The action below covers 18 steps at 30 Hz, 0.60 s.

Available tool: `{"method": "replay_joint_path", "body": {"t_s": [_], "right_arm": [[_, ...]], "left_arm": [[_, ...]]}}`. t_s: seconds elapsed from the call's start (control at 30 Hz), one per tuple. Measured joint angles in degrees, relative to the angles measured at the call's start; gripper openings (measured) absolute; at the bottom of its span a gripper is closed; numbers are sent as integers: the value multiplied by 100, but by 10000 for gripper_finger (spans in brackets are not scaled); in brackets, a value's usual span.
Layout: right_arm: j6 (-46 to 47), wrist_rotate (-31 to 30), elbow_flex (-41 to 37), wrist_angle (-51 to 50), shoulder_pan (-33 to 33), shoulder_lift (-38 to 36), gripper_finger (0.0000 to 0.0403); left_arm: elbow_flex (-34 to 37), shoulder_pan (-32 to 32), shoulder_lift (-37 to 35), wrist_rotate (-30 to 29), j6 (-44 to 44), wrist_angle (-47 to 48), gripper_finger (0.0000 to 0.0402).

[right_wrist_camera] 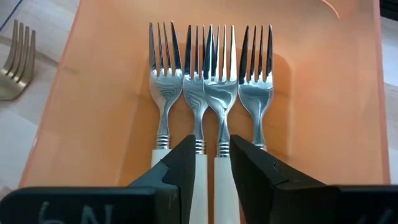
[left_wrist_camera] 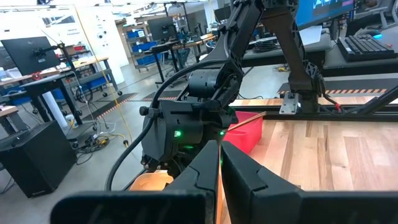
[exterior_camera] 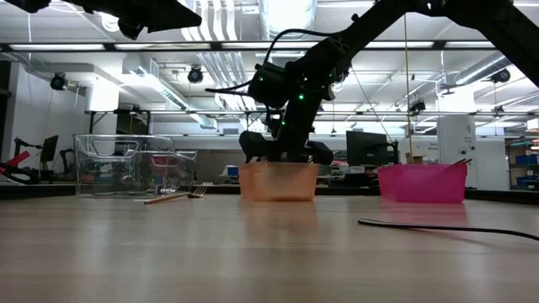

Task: Sort silverware by color (type)
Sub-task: Put the black fork into the transparent bin

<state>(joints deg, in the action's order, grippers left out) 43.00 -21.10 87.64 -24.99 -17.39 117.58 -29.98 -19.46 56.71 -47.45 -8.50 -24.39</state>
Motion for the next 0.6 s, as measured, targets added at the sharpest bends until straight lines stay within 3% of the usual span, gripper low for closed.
{"method": "replay_joint_path", "body": {"t_s": [0.6], "right_arm": [[-258,0,0,-6,26,-145,71]], "left_arm": [[0,0,0,-1,-1,1,0]]}}
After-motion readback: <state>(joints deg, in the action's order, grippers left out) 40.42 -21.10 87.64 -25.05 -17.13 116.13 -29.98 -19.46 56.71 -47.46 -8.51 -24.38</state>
